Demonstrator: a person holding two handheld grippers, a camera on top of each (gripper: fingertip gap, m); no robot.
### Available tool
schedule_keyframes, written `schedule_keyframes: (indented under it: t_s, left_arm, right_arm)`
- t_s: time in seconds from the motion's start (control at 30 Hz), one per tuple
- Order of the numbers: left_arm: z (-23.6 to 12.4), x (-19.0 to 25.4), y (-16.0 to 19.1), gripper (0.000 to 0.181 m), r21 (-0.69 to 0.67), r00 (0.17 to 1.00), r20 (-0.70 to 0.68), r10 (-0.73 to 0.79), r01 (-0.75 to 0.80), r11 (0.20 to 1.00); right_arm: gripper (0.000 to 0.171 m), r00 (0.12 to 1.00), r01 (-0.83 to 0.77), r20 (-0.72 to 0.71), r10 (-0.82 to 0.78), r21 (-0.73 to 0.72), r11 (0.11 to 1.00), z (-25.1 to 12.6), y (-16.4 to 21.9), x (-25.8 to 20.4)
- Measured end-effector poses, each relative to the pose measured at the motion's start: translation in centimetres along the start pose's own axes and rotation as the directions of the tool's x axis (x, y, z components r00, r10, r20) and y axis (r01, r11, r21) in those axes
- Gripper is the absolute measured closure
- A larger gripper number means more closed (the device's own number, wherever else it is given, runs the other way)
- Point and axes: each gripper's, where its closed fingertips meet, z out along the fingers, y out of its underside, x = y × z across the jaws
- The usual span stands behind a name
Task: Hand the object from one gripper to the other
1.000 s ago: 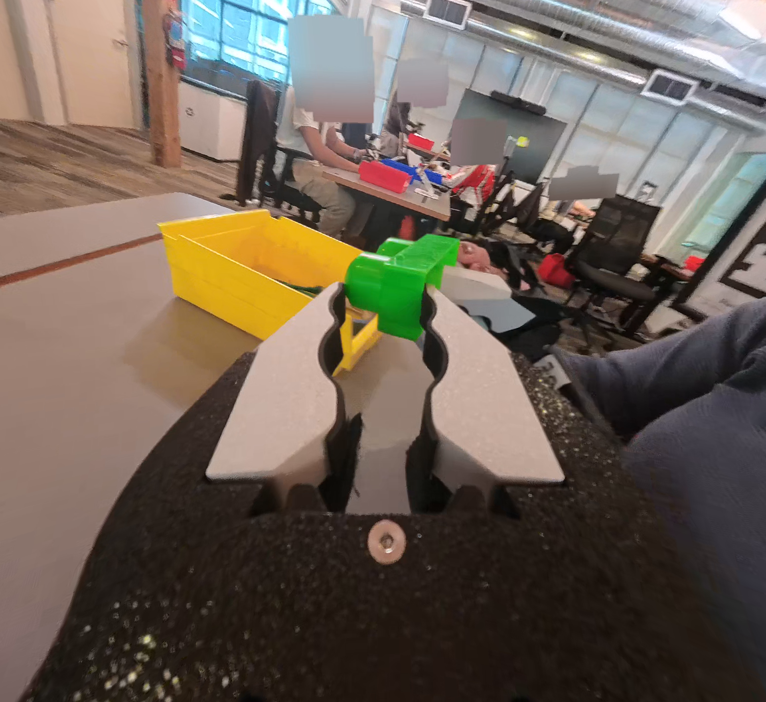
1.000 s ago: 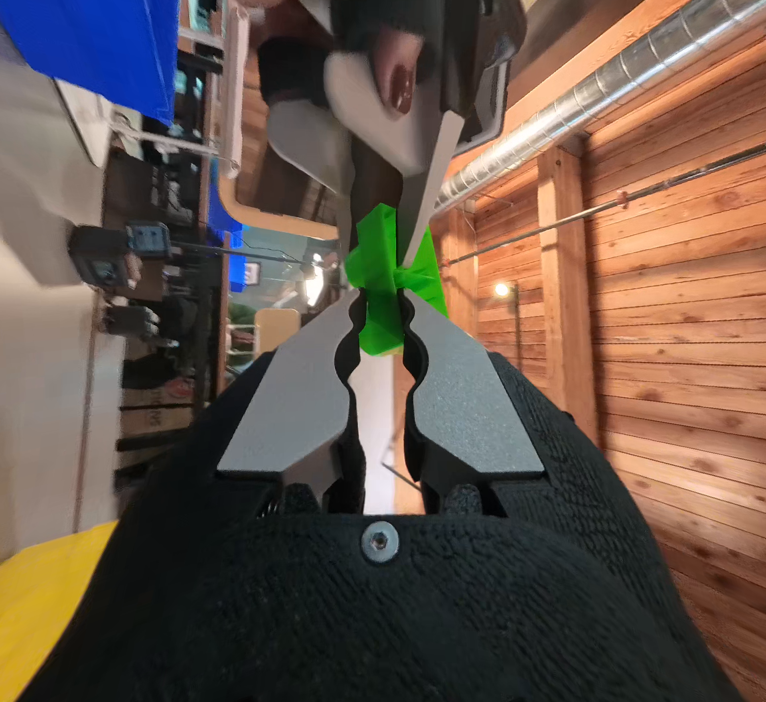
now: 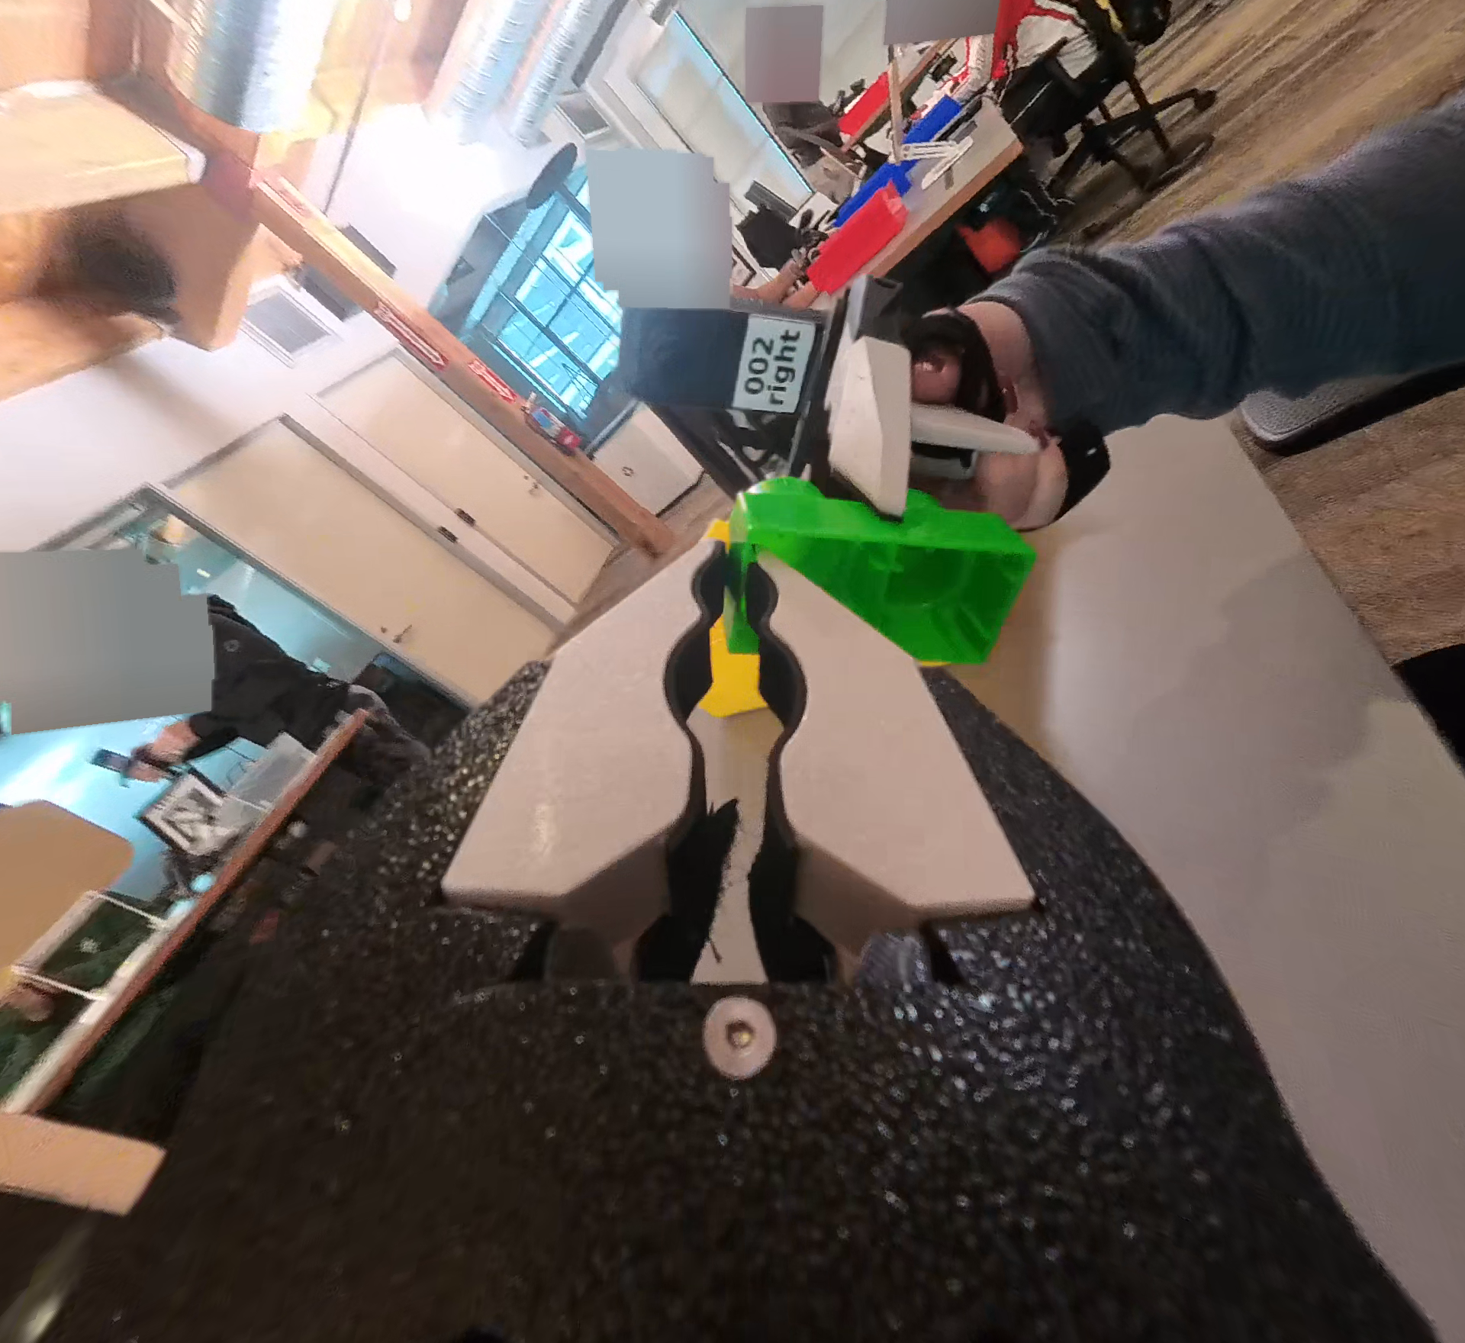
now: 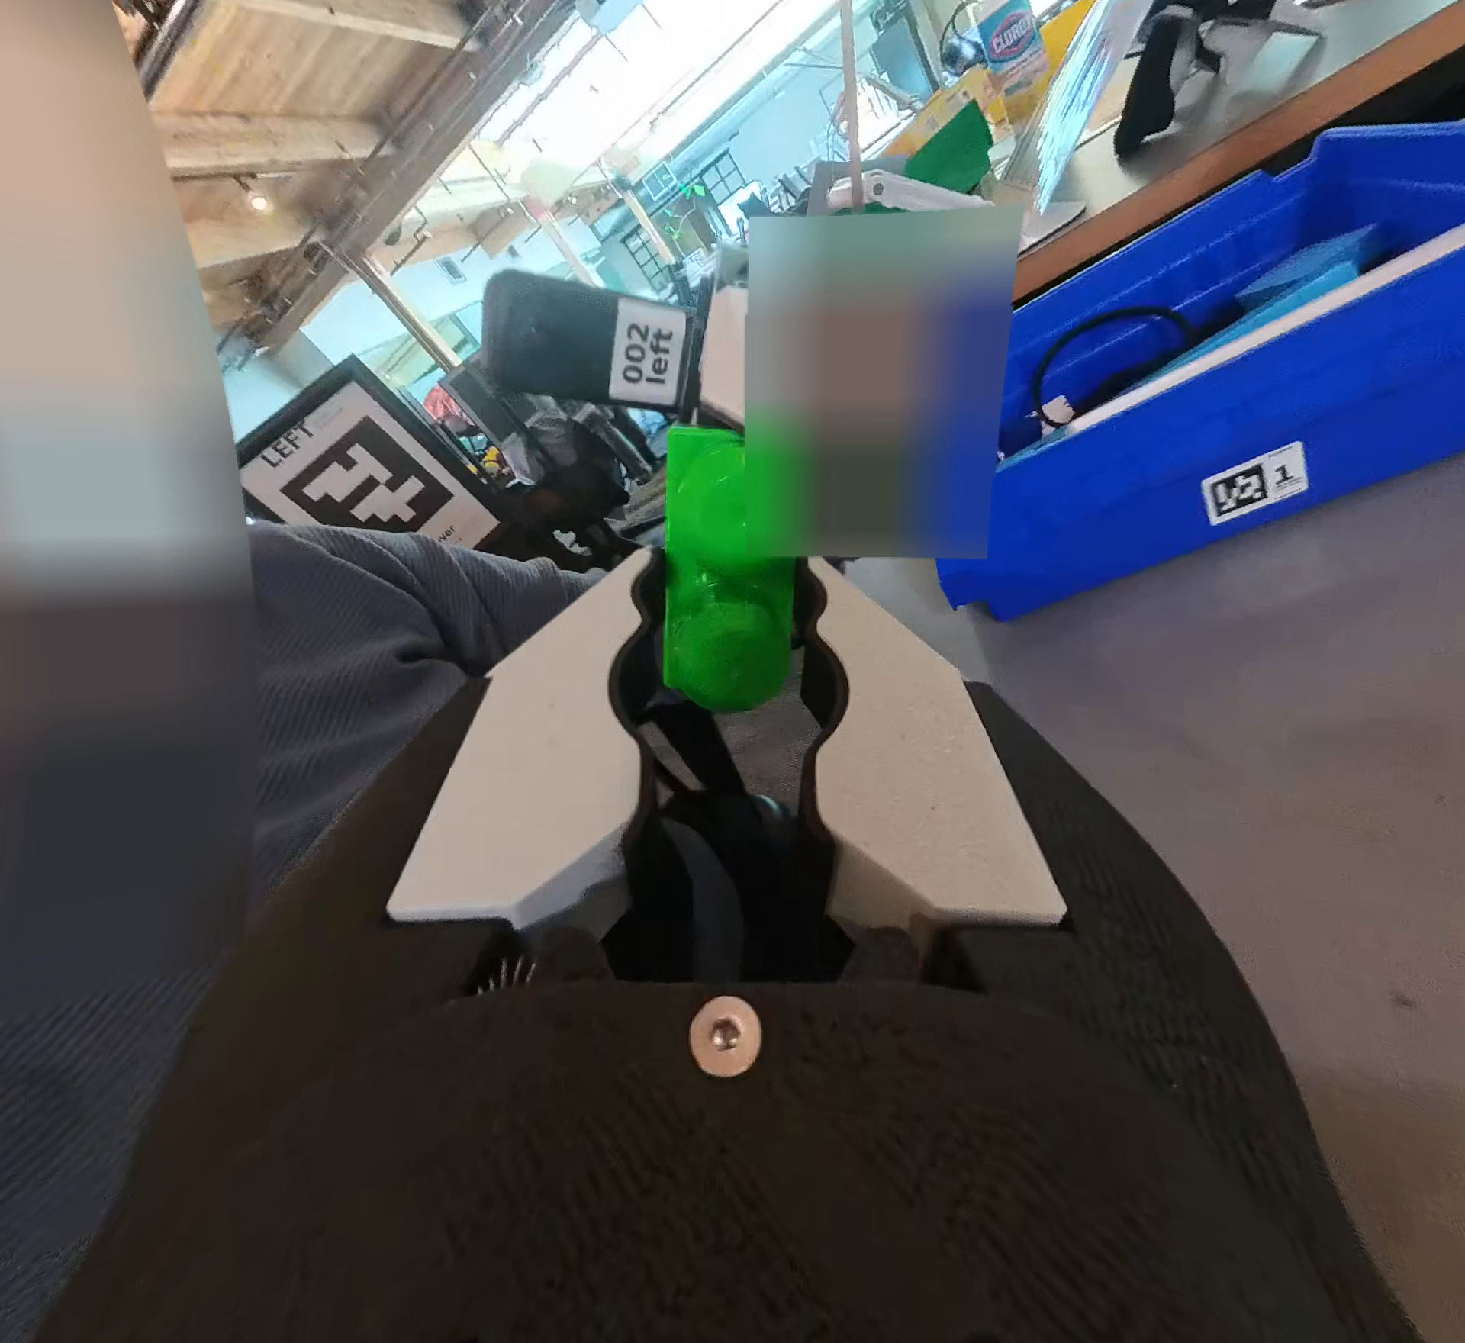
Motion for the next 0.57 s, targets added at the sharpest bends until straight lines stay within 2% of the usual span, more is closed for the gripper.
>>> schedule_keyframes:
  t_s: [0.03, 0.1, 0.17, 0.23, 0.33, 0.4, 0.5, 0.57]
  left_arm:
    - [0.1, 0.0, 0.0, 0.178, -0.006, 0.999, -0.009, -0.045, 0.045, 0.999]
    - [0.2, -0.5, 0.4, 0.173, -0.034, 0.988, -0.010, -0.153, 0.152, 0.988]
    - [0.1, -1.5, 0.9, 0.152, -0.050, 0.963, 0.021, -0.269, 0.270, 0.962]
    - [0.0, -2.1, 1.5, 0.133, -0.054, 0.904, 0.011, -0.427, 0.427, 0.902]
    - [0.2, -1.7, 1.6, 0.102, -0.043, 0.729, -0.118, -0.674, 0.674, 0.737]
    - [0.4, -0.9, 1.6, 0.083, -0.067, 0.606, -0.208, -0.768, 0.775, 0.629]
    - [0.8, -0.1, 0.7, 0.076, -0.069, 0.455, -0.321, -0.831, 0.864, 0.499]
    - [1.1, -0.1, 0.0, 0.074, -0.078, 0.307, -0.377, -0.874, 0.930, 0.360]
  right_arm:
    - [0.140, 1.000, 0.019, -0.006, -0.019, 0.006, 1.000, 0.0, -0.1, 0.1]
    - [0.140, 0.998, 0.058, -0.013, -0.057, 0.036, 0.998, -0.2, -0.5, 0.2]
    - [0.140, 0.995, 0.101, -0.028, -0.099, 0.077, 0.992, -0.8, -1.2, 0.3]
    - [0.140, 0.985, 0.169, -0.062, -0.162, 0.126, 0.978, -1.5, -2.1, 0.5]
    - [0.140, 0.941, 0.330, -0.134, -0.310, 0.177, 0.927, -2.6, -3.2, 0.3]
    - [0.140, 0.896, 0.434, -0.187, -0.402, 0.185, 0.882, -3.1, -3.7, 0.1]
    - [0.140, 0.813, 0.562, -0.273, -0.514, 0.138, 0.816, -3.6, -3.9, 0.3]
    - [0.140, 0.708, 0.680, -0.335, -0.622, 0.082, 0.729, -3.9, -3.9, 0.3]
